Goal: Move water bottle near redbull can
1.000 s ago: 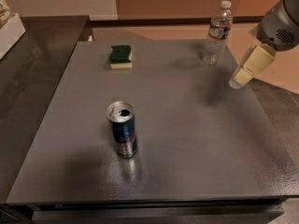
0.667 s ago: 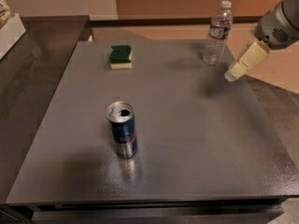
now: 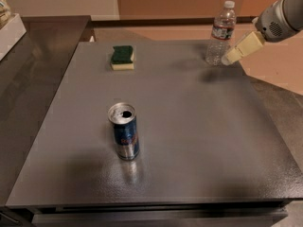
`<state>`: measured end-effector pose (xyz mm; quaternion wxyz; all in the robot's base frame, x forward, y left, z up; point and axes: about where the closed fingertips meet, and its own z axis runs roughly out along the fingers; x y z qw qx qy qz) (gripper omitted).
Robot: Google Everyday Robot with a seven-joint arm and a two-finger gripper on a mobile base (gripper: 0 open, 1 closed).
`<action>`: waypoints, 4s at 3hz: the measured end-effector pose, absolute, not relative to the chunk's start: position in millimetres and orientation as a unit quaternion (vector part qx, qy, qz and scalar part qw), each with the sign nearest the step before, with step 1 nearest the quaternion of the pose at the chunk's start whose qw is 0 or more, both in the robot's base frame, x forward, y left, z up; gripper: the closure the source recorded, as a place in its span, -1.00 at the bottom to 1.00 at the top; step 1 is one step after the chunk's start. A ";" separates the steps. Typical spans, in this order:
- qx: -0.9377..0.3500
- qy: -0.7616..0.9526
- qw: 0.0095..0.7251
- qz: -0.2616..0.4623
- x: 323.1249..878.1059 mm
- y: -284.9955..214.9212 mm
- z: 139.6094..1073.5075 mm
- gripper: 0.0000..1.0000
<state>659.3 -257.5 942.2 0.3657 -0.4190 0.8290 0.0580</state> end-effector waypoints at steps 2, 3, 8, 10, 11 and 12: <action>-0.384 0.820 0.416 0.087 715.2 -252.0 938.4 -1.00; -0.370 0.815 0.434 0.104 738.6 -243.3 939.2 -1.00; -0.419 0.782 0.426 0.177 689.9 -194.9 982.4 1.00; -0.498 0.731 0.404 0.232 587.7 -140.0 1004.4 1.00; -0.539 0.703 0.388 0.253 542.8 -105.8 1000.4 1.00; -0.573 0.677 0.375 0.269 509.8 -73.0 990.5 1.00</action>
Offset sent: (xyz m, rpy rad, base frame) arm 0.0917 0.0074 -0.0007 0.2011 -0.1020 -0.0611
